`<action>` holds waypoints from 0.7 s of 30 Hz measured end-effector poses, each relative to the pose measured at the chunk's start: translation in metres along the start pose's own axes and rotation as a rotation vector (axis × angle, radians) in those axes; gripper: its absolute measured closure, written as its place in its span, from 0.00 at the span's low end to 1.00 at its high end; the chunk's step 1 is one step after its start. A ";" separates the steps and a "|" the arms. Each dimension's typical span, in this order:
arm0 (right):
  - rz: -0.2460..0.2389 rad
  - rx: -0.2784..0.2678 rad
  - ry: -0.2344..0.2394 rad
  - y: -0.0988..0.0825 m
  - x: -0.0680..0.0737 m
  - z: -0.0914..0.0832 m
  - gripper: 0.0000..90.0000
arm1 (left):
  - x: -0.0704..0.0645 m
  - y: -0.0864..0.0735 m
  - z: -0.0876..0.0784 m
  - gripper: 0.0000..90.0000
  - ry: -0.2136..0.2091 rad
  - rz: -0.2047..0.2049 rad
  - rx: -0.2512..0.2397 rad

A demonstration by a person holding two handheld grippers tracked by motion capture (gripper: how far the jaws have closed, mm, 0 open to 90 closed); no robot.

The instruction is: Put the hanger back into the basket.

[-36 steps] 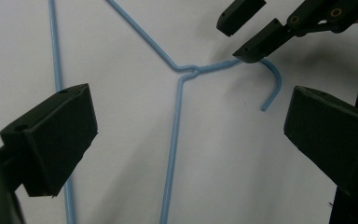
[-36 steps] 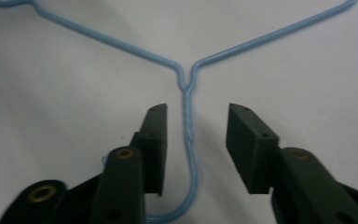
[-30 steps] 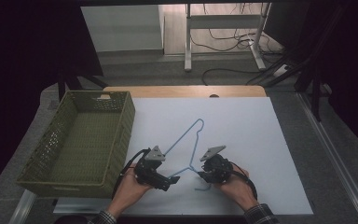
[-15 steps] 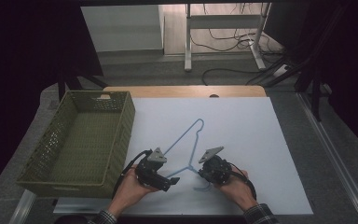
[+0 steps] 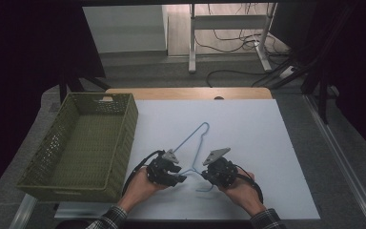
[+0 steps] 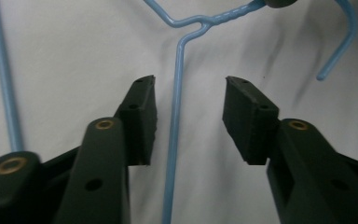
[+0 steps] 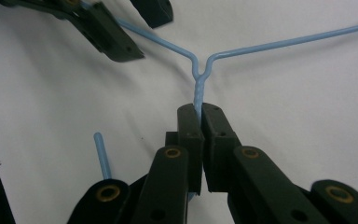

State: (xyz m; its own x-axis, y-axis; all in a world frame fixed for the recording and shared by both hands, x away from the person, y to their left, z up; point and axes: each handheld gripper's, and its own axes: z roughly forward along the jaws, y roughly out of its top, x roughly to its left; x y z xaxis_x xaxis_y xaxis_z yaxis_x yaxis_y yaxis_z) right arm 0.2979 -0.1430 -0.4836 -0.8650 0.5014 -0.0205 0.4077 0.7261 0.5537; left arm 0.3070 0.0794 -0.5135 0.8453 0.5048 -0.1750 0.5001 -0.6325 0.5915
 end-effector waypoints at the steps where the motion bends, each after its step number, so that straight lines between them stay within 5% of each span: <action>1: -0.004 -0.002 0.000 0.000 0.000 0.000 0.96 | 0.000 0.002 0.002 0.66 -0.002 -0.001 0.003; 17: -0.015 -0.001 0.009 0.002 0.004 -0.003 0.96 | 0.008 0.014 0.016 0.93 -0.029 -0.018 0.062; 21: -0.017 0.001 -0.012 0.003 0.006 -0.004 0.95 | 0.013 0.012 0.016 0.96 -0.083 -0.024 0.054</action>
State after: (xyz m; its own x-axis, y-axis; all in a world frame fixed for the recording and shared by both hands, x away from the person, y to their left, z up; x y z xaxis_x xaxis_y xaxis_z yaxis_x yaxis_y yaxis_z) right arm 0.2929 -0.1400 -0.4792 -0.8680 0.4950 -0.0399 0.3937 0.7348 0.5523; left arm 0.3272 0.0693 -0.5208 0.8447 0.4708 -0.2548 0.5278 -0.6529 0.5433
